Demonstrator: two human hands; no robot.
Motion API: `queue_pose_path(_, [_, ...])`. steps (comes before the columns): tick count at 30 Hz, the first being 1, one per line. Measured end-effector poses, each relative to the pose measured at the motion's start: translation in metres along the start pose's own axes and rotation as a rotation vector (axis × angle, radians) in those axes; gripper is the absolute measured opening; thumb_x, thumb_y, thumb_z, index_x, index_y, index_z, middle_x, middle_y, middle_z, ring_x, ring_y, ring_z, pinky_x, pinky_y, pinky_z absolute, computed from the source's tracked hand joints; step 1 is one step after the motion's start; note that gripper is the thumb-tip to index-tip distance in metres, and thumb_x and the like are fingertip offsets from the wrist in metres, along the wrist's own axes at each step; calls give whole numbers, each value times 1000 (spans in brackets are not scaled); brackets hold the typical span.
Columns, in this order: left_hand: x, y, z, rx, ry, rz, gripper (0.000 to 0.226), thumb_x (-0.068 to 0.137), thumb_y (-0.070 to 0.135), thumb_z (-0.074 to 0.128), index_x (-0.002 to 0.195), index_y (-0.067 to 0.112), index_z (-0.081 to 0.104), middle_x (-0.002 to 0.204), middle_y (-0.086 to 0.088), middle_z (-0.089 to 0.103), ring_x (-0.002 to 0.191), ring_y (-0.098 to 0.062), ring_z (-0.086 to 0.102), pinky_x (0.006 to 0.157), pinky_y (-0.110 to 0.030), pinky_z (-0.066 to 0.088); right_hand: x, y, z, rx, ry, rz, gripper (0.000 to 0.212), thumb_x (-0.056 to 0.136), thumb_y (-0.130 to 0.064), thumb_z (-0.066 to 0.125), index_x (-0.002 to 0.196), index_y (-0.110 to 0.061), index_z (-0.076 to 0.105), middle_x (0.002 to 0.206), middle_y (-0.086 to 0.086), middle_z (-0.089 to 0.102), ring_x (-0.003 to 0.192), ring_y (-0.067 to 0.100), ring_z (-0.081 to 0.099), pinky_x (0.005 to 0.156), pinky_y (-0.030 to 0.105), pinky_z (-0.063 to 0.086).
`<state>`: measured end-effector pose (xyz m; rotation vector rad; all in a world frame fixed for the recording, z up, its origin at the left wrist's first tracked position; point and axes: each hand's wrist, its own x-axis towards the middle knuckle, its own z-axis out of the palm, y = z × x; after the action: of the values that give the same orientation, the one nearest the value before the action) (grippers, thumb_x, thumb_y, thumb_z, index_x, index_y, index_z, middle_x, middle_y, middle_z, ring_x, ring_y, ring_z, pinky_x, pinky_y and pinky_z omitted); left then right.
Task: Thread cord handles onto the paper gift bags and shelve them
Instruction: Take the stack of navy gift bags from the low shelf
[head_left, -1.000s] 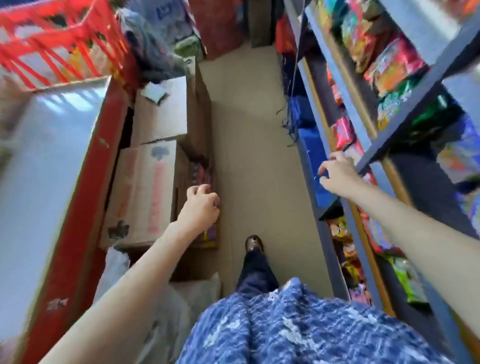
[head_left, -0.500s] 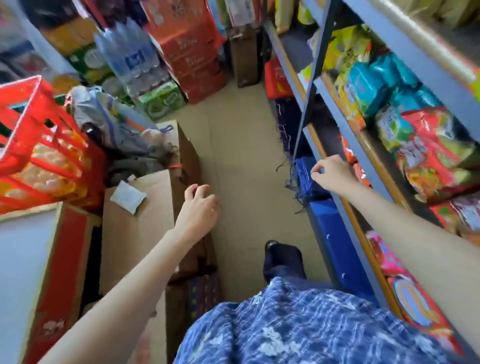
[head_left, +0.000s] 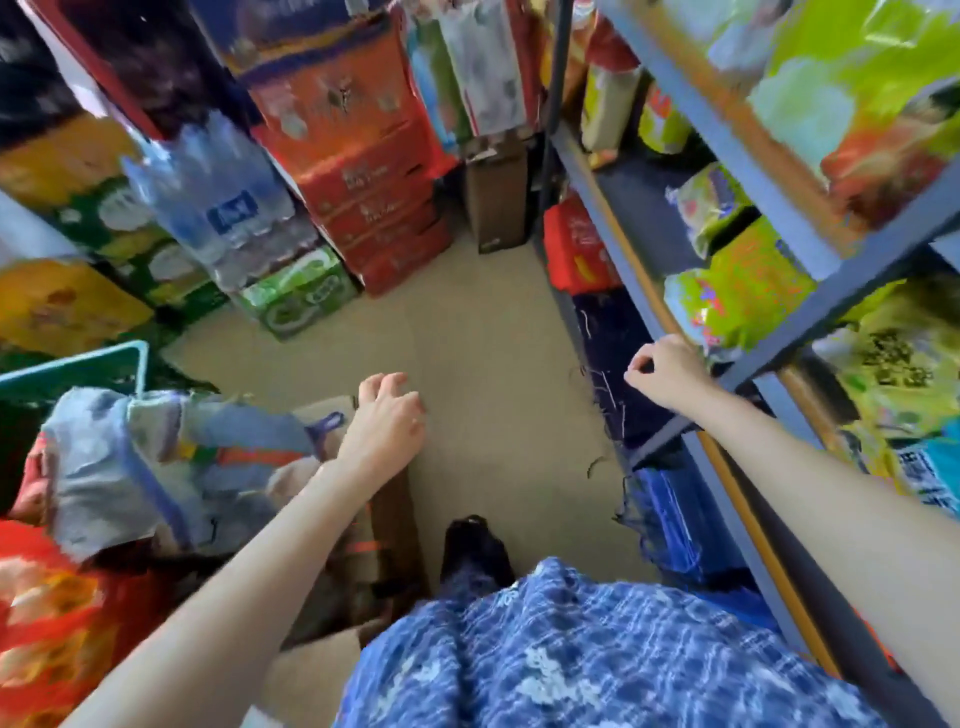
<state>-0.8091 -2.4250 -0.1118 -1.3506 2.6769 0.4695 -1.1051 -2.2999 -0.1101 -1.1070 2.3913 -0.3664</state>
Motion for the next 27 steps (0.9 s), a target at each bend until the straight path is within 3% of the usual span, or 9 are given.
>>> queue_pose_path(6, [172,-44,-74,89,-54,150,29,93,14,45,118,14,60,141,-10,35,133,-31,22,103,-27,18,123,-64,-14,43,61,89,12,84,-13,63,88,-5,70,104,18,62,121,27,40,93,28,23])
queue_pose_path(12, [352,-65,-105,126,-171,335,29,89,13,45,110,13,64,125,-9,45,114,-30,48,99,-34,37,257,-85,-22,46,124,261,7,84,-21,62,81,-19,68,114,17,55,113,35,46,95,33,33])
queue_pose_path(18, [502,-88,-127,236,-244,464,30,91,15,43,114,20,62,133,-6,40,121,-28,40,102,-37,36,374,-119,-26,90,136,427,12,90,-22,56,91,-17,67,122,17,45,116,39,41,95,37,39])
queue_pose_path(23, [631,-78,-136,356,-298,689,38,92,18,32,112,11,63,129,-9,50,130,-25,35,104,-34,28,442,-148,-28,196,287,499,16,89,-13,57,93,-6,71,112,17,59,119,35,42,99,35,28])
queue_pose_path(25, [674,-65,-130,425,-320,761,33,93,16,37,113,7,63,130,-9,51,132,-24,33,105,-34,26,456,-151,-19,251,368,525,16,87,-9,57,87,-2,71,99,16,65,109,36,49,92,34,31])
queue_pose_path(27, [724,-43,-106,470,-375,911,31,91,14,42,113,5,62,131,-12,51,130,-27,36,105,-37,26,467,-145,6,336,428,669,14,85,-8,58,82,-1,70,88,16,65,93,33,56,82,32,36])
